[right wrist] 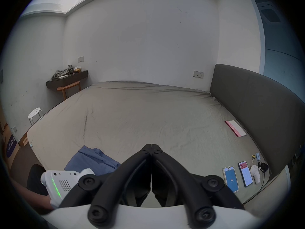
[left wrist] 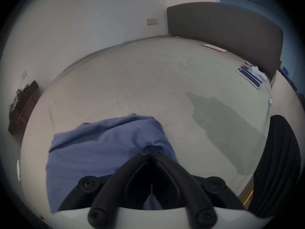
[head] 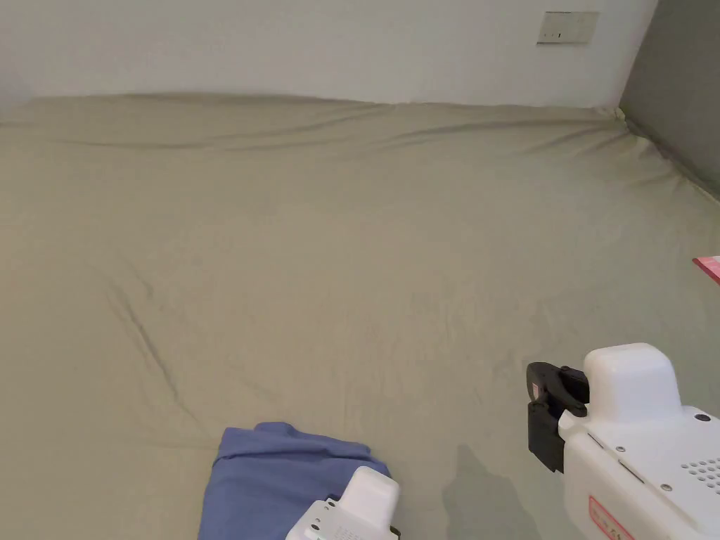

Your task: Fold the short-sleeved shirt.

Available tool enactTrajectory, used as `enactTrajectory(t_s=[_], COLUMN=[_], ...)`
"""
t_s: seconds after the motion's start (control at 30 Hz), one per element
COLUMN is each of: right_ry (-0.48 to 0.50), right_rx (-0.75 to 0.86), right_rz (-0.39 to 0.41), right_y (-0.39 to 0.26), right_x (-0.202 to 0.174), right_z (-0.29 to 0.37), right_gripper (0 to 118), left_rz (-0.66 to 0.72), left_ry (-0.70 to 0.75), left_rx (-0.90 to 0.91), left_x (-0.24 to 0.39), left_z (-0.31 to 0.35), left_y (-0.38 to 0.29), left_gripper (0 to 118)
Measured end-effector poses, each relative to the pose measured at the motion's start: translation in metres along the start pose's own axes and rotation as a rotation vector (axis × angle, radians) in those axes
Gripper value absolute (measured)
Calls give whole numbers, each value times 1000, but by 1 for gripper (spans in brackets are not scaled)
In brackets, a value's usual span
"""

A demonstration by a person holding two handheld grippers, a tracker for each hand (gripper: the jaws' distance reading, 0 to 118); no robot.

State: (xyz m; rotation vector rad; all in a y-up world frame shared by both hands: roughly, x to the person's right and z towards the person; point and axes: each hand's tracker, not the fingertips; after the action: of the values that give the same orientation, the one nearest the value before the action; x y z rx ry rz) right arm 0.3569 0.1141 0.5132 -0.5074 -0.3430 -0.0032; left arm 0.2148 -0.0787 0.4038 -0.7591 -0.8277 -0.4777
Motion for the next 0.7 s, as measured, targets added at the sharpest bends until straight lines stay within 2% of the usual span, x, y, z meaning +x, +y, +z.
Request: enactTrajectory(t_s=[0.13, 0.2, 0.27, 0.3, 0.37, 0.47, 0.6, 0.7], right_ry=[3, 6, 9, 10, 15, 46, 108, 168], right_rx=[0, 0, -3, -4, -7, -11, -60, -126], right_rz=[1, 4, 8, 9, 10, 5, 17, 79], right_y=[1, 2, 2, 2, 2, -3, -16, -36], right_x=[-2, -3, -5, -6, -7, -13, -32, -56], right_z=[-2, -4, -8, -9, -13, -22, -44, -69], right_gripper=[2, 2, 2, 2, 2, 2, 2, 2], left_rz=[-17, -6, 26, 29, 59, 239, 365, 443], left_ry=[-107, -252, -468, -515, -487, -448, -193, -47], left_rx=[-30, -41, -53, -39, 26, 104, 252, 284], left_x=[10, 13, 11, 10, -1, -48, -122, -172], left_z=[-4, 4, 20, 28, 46, 66, 90, 100], left_y=[-7, -9, -11, -14, -15, -12, -11, -16], left_gripper=[0, 0, 0, 0, 0, 0, 0, 0])
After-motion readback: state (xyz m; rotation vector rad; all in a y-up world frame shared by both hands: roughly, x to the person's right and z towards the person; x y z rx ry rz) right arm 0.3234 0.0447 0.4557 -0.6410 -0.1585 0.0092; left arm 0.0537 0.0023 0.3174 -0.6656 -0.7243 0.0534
